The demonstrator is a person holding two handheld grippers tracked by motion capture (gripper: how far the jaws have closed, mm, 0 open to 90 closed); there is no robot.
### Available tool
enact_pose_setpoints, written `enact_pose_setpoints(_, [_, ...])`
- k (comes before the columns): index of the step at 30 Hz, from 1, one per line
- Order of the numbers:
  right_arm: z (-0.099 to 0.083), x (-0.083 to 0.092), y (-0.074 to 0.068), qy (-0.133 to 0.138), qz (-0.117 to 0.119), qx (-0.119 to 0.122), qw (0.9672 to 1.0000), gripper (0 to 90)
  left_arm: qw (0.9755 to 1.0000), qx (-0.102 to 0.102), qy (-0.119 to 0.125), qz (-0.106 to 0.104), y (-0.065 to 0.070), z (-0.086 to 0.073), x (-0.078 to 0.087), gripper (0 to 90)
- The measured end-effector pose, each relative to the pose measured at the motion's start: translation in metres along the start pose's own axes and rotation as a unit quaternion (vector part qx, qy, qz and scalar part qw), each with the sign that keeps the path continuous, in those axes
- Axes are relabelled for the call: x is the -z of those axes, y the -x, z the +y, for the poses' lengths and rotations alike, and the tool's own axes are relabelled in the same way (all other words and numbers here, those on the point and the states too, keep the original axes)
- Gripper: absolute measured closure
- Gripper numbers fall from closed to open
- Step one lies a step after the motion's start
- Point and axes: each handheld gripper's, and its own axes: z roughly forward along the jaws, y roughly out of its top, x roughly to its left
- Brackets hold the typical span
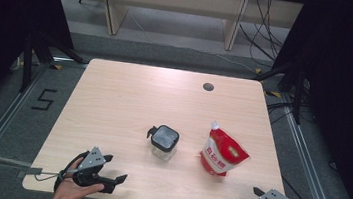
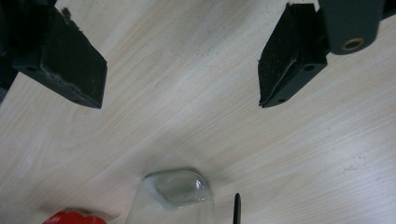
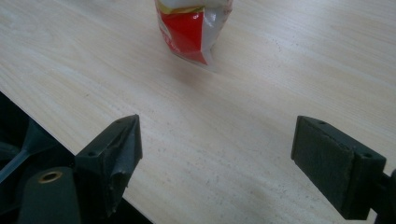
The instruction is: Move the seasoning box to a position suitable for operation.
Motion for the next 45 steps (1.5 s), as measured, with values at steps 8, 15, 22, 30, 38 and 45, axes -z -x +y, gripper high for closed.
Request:
enact_pose_setpoints(8, [0.000, -0.002, 0.004, 0.004, -0.001, 0.018, 0.9998, 18.7, 0.9998, -0.016, -0.004, 0.008, -0.003, 0.001, 0.000, 15.9])
enact_pose_setpoints(15, [0.001, -0.001, 0.005, 0.000, 0.013, 0.029, 0.9995, 19.5, 0.9993, -0.031, -0.009, 0.019, -0.006, 0.005, -0.003, 16.9])
enact_pose_setpoints(22, [0.002, 0.000, 0.003, 0.008, -0.004, 0.021, 0.9997, 20.1, 0.9993, -0.027, 0.008, 0.024, -0.018, 0.018, -0.016, 24.5])
enact_pose_setpoints(30, [0.002, -0.001, 0.004, 0.017, -0.009, 0.029, 0.9994, 20.2, 0.9980, -0.054, -0.003, 0.031, -0.045, 0.039, -0.041, 34.1])
enact_pose_setpoints(38, [0.002, -0.001, 0.004, 0.014, -0.005, 0.029, 0.9994, 20.4, 0.9971, -0.072, 0.023, 0.010, -0.053, 0.059, -0.067, 41.5])
enact_pose_setpoints(45, [0.002, -0.001, 0.004, 0.016, -0.007, 0.033, 0.9993, 20.8, 0.9945, -0.104, -0.004, 0.008, -0.052, 0.069, -0.092, 47.6])
